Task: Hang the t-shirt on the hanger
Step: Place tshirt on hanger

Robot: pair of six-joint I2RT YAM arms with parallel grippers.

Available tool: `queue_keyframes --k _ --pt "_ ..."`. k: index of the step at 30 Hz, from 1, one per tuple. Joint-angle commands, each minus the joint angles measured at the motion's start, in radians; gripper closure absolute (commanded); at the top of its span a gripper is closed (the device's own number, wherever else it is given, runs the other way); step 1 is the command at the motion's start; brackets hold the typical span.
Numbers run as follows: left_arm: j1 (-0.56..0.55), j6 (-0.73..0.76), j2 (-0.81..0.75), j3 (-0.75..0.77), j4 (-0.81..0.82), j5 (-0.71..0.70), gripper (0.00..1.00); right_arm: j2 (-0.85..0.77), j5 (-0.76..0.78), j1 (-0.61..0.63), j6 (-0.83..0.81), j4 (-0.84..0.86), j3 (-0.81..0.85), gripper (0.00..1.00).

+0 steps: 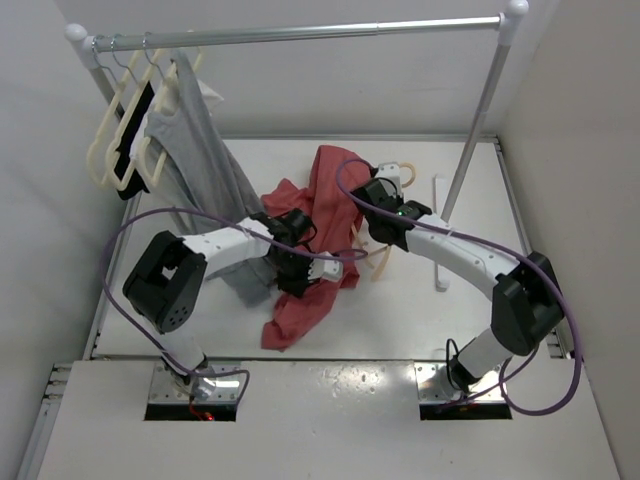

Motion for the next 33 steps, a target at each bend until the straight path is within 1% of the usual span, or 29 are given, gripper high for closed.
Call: queue_keyframes --k 1,2,3,4,6,7,10,11,12,13,14,15,17,19,20,21,22,24,25,26,28,31,33 --pt "-0.042 0.169 -0.038 -0.018 -0.180 0.092 0.80 -0.077 0.021 -0.012 -0.039 0.143 -0.019 1.00" --pt "-0.042 0.181 -0.048 -0.001 -0.181 0.092 0.66 -0.091 -0.002 -0.012 -0.074 0.166 -0.035 1.00" --pt "-0.042 0.181 -0.070 0.014 -0.190 0.092 0.52 -0.117 -0.032 -0.003 -0.143 0.187 -0.050 1.00" --pt "-0.042 0.181 -0.082 0.060 -0.190 0.101 0.48 -0.131 -0.042 -0.003 -0.175 0.223 -0.087 1.00" --pt "-0.027 0.171 -0.108 0.126 -0.200 0.128 0.45 -0.160 -0.085 0.008 -0.197 0.223 -0.119 1.00" --pt "-0.016 0.171 -0.117 0.207 -0.229 0.138 0.44 -0.197 -0.085 0.008 -0.211 0.237 -0.163 1.00" --pt "0.036 0.203 -0.140 0.345 -0.280 0.150 0.44 -0.266 -0.137 0.008 -0.243 0.284 -0.253 1.00" --pt "0.064 0.215 -0.150 0.363 -0.280 0.150 0.44 -0.309 -0.152 0.008 -0.261 0.306 -0.271 1.00" --pt "0.078 0.227 -0.174 0.363 -0.258 0.150 0.44 -0.327 -0.186 0.008 -0.271 0.306 -0.286 1.00" --pt "0.088 0.227 -0.186 0.363 -0.157 0.159 0.42 -0.343 -0.200 0.008 -0.281 0.318 -0.306 1.00" --pt "0.088 0.194 -0.196 0.348 -0.085 0.159 0.41 -0.353 -0.220 0.008 -0.281 0.318 -0.307 1.00" --pt "0.088 0.113 -0.196 0.347 -0.011 0.126 0.39 -0.363 -0.230 0.008 -0.294 0.318 -0.317 1.00" --pt "0.078 0.071 -0.167 0.366 0.139 0.112 0.32 -0.372 -0.243 0.008 -0.303 0.309 -0.317 1.00" --pt "0.056 0.071 -0.106 0.399 0.201 0.075 0.25 -0.381 -0.254 0.008 -0.315 0.298 -0.317 1.00" --pt "0.047 0.086 -0.084 0.433 0.247 0.064 0.24 -0.381 -0.264 0.008 -0.315 0.289 -0.317 1.00" --pt "0.036 0.120 -0.063 0.450 0.261 0.064 0.24 -0.390 -0.264 0.008 -0.324 0.289 -0.317 1.00" --pt "0.036 0.146 -0.021 0.467 0.261 0.064 0.18 -0.399 -0.264 0.008 -0.324 0.289 -0.317 1.00" --pt "0.027 0.219 0.013 0.504 0.273 0.073 0.17 -0.399 -0.274 0.008 -0.324 0.289 -0.317 1.00" --pt "0.016 0.238 0.026 0.513 0.273 0.073 0.12 -0.409 -0.274 0.008 -0.334 0.289 -0.317 1.00" --pt "0.016 0.247 0.039 0.522 0.290 0.082 0.10 -0.409 -0.274 0.008 -0.334 0.289 -0.326 1.00" --pt "0.016 0.262 0.071 0.551 0.312 0.092 0.00 -0.409 -0.274 0.017 -0.334 0.280 -0.327 1.00" --pt "0.016 0.328 0.115 0.573 0.321 0.092 0.00 -0.419 -0.274 0.017 -0.334 0.280 -0.336 1.00" --pt "0.016 0.344 0.142 0.602 0.321 0.078 0.00 -0.419 -0.274 0.017 -0.344 0.280 -0.336 1.00"
